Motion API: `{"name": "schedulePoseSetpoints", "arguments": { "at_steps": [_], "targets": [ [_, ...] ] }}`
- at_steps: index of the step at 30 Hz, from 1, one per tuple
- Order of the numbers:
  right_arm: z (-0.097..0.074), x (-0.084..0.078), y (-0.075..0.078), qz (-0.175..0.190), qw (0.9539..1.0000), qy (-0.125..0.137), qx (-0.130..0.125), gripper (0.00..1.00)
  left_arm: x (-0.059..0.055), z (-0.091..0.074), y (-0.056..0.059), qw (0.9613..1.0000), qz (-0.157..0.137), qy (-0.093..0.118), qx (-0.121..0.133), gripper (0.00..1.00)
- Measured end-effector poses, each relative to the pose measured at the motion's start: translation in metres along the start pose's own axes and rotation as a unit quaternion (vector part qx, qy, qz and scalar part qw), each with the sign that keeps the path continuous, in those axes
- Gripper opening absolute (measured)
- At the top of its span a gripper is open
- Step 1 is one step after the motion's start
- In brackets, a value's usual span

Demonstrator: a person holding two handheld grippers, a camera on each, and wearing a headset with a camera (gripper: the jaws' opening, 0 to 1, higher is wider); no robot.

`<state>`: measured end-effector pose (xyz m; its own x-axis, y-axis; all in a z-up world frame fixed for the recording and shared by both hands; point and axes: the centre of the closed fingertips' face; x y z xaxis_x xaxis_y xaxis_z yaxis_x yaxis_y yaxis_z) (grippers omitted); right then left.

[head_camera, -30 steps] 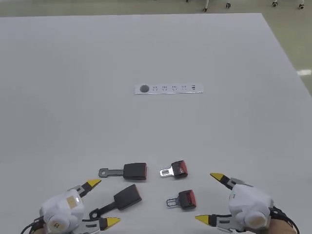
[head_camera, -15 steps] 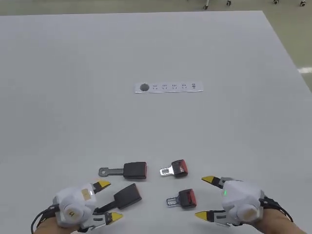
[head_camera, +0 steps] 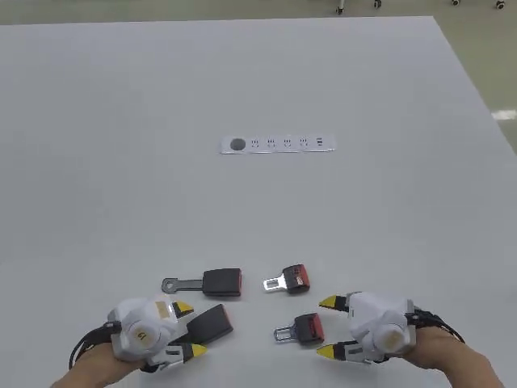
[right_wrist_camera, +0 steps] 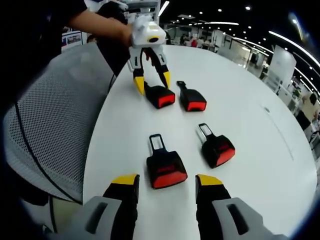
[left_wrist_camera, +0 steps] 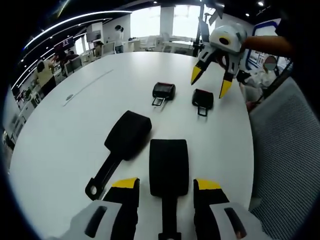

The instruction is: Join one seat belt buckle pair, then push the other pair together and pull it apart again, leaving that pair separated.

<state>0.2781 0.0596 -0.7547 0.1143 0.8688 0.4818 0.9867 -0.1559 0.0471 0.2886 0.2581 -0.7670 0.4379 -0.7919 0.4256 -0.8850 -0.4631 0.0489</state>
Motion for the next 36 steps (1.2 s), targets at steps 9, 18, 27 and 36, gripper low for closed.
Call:
{"name": "schedulePoseSetpoints", "arguments": {
  "at_steps": [9, 18, 27, 36],
  "targets": [
    [0.012, -0.001, 0.000, -0.017, 0.9995, -0.018, 0.021, 0.34, -0.003, 0.006, 0.003, 0.9996, 0.017, -0.018, -0.012, 0.34],
    [0.021, -0.010, 0.001, -0.025, 0.9988, -0.030, 0.029, 0.32, -0.004, 0.008, 0.006, 0.9984, 0.046, -0.029, -0.018, 0.33],
    [0.021, -0.011, 0.000, -0.007, 0.9991, -0.031, 0.027, 0.32, -0.002, 0.008, 0.009, 0.9953, 0.082, -0.042, -0.028, 0.33],
    [0.020, -0.008, 0.001, 0.017, 0.9991, -0.028, 0.026, 0.31, -0.001, 0.005, 0.014, 0.9910, 0.113, -0.056, -0.044, 0.33]
  ]
}}
Point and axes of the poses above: the centre of the closed fingertips' face, and the gripper's own axes: z roughly forward along the fingers, y roughly to its right, x roughly out of its top, and after that the axes turned 12 degrees about -y, right-handed
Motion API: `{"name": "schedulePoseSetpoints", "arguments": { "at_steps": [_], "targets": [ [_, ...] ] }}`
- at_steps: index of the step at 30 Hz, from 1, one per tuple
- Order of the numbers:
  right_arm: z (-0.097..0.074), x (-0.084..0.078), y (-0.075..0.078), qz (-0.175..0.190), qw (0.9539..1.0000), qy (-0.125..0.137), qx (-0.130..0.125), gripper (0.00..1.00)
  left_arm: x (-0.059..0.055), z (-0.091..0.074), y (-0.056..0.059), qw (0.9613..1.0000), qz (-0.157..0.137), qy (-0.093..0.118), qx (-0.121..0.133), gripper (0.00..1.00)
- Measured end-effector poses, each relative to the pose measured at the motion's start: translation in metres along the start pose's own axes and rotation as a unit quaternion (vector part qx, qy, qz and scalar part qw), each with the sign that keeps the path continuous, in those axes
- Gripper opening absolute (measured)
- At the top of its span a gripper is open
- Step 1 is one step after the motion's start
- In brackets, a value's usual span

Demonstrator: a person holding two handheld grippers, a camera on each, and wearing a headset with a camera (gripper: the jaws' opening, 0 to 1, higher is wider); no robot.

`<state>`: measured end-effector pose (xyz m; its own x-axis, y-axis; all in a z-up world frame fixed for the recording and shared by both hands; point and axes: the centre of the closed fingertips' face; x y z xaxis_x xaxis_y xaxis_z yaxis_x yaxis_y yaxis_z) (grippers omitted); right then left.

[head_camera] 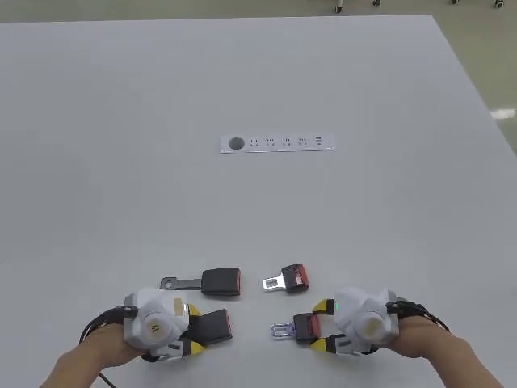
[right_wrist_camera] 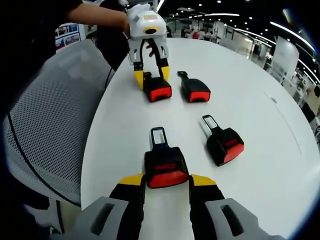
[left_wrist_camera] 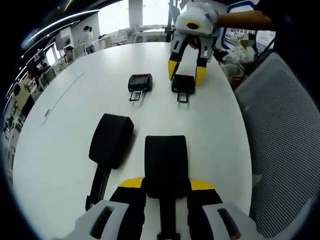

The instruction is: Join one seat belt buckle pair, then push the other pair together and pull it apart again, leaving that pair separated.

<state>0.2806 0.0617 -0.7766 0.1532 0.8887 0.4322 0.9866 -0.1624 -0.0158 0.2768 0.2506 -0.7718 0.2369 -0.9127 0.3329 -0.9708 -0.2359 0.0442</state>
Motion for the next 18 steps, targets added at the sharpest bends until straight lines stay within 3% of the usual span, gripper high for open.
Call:
{"name": "schedulePoseSetpoints", "arguments": {
  "at_steps": [18],
  "targets": [
    [-0.002, 0.010, -0.003, -0.004, 0.9999, 0.009, -0.003, 0.30, -0.001, 0.003, 0.002, 0.9970, 0.067, -0.037, -0.017, 0.33]
  ]
}}
Point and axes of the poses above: the centre of the closed fingertips' face, and the gripper's own axes: z roughly forward along the fingers, y roughly to its right, x roughly out of its top, and after that the axes turned 12 degrees about -y, right-handed
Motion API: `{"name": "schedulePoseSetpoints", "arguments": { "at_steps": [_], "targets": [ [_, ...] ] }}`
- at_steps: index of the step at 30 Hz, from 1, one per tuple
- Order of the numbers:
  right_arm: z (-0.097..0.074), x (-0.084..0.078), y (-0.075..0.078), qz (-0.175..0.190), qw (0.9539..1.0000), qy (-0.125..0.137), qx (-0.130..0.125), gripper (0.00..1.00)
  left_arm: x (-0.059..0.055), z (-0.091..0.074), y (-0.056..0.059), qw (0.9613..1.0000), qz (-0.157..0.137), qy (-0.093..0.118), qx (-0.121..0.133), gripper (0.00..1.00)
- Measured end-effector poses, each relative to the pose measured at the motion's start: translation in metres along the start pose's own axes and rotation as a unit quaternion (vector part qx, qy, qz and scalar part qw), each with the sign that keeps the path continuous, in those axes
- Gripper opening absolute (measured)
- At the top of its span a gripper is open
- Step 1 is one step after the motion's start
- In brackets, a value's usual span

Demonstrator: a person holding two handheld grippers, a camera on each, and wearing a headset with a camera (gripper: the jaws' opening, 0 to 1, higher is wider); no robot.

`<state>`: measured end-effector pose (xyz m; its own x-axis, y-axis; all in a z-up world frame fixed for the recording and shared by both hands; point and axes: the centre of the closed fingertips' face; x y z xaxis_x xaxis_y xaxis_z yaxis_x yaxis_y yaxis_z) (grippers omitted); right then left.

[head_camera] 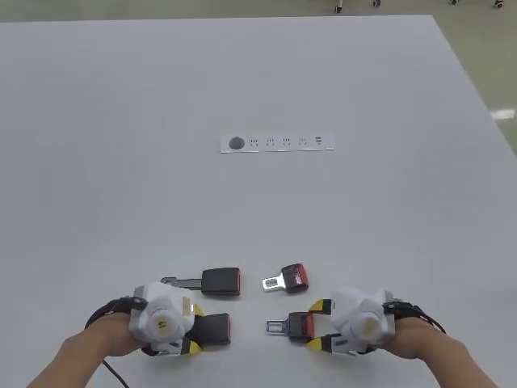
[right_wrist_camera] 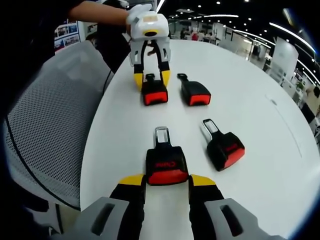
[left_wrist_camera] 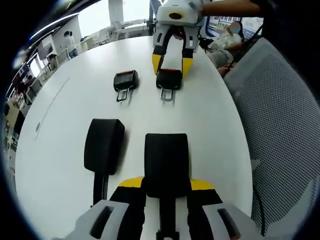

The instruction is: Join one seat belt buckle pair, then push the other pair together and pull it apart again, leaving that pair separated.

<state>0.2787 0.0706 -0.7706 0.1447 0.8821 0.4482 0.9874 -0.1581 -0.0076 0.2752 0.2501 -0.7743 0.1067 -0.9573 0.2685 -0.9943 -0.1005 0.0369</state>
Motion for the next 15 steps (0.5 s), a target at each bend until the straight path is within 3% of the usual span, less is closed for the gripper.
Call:
{"name": "schedulePoseSetpoints", "arguments": {
  "at_steps": [6, 15],
  "targets": [
    [-0.001, 0.005, 0.001, -0.005, 1.0000, 0.005, -0.001, 0.30, 0.001, -0.002, 0.001, 0.9998, 0.017, -0.011, -0.001, 0.32],
    [0.005, 0.012, -0.003, -0.013, 0.9999, 0.007, 0.003, 0.30, 0.002, -0.002, 0.001, 0.9997, 0.020, -0.015, -0.002, 0.32]
  ]
}}
Point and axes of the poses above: the centre of the closed fingertips' face, and the gripper's own axes: z roughly forward along the fingers, y roughly to its right, x roughly out of its top, and after that the axes turned 12 degrees about -y, right-handed
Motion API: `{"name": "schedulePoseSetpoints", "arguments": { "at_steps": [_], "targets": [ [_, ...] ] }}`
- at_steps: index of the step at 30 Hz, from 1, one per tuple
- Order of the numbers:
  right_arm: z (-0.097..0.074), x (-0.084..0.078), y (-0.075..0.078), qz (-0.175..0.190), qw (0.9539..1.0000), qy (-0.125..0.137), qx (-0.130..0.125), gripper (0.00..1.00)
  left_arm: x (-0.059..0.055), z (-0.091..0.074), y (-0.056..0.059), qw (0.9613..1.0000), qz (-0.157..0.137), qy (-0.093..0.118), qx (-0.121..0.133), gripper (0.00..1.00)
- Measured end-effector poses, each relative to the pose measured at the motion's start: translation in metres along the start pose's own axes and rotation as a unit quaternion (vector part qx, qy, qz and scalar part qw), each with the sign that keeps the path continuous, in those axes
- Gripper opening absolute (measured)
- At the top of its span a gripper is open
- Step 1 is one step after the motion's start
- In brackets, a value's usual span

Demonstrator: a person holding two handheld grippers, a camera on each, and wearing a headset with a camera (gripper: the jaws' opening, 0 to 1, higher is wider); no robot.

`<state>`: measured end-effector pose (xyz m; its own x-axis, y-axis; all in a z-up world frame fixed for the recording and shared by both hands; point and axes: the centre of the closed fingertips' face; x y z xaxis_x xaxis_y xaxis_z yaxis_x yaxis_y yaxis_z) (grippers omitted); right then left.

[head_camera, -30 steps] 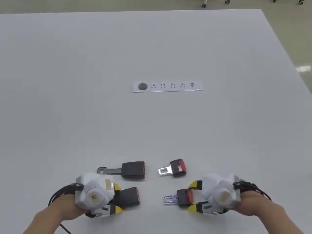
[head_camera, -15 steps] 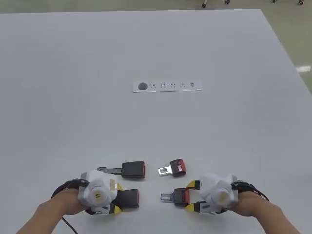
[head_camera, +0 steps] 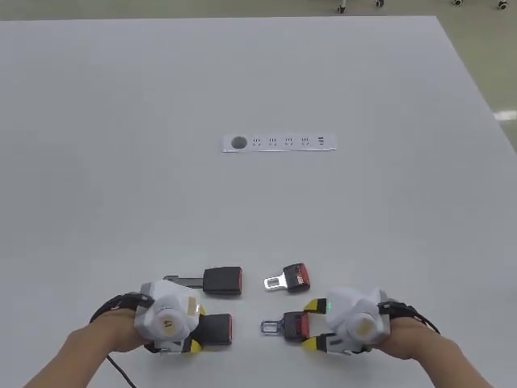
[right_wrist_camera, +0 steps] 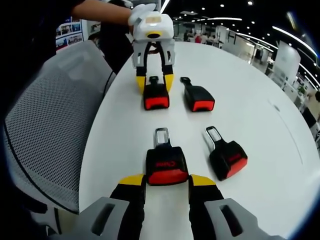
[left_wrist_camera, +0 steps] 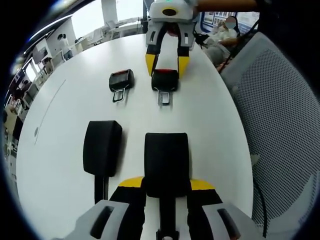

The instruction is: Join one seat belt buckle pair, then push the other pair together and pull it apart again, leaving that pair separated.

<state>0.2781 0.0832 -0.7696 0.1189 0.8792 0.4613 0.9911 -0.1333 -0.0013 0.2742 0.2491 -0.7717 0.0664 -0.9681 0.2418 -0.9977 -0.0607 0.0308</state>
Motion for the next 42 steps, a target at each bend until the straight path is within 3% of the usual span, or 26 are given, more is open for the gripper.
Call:
{"name": "schedulePoseSetpoints", "arguments": {
  "at_steps": [42],
  "targets": [
    [0.026, 0.049, -0.006, -0.011, 0.9997, 0.016, 0.014, 0.30, 0.001, 0.000, 0.000, 0.9999, 0.008, -0.012, -0.005, 0.32]
  ]
}}
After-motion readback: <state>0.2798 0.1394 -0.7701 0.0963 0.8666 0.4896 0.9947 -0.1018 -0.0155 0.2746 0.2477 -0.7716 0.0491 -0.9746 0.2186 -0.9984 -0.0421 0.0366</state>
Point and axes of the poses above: the centre of the closed fingertips' face, and the gripper's own axes: z roughly forward along the fingers, y roughly to its right, x roughly out of its top, and after that the axes turned 12 degrees about -y, right-handed
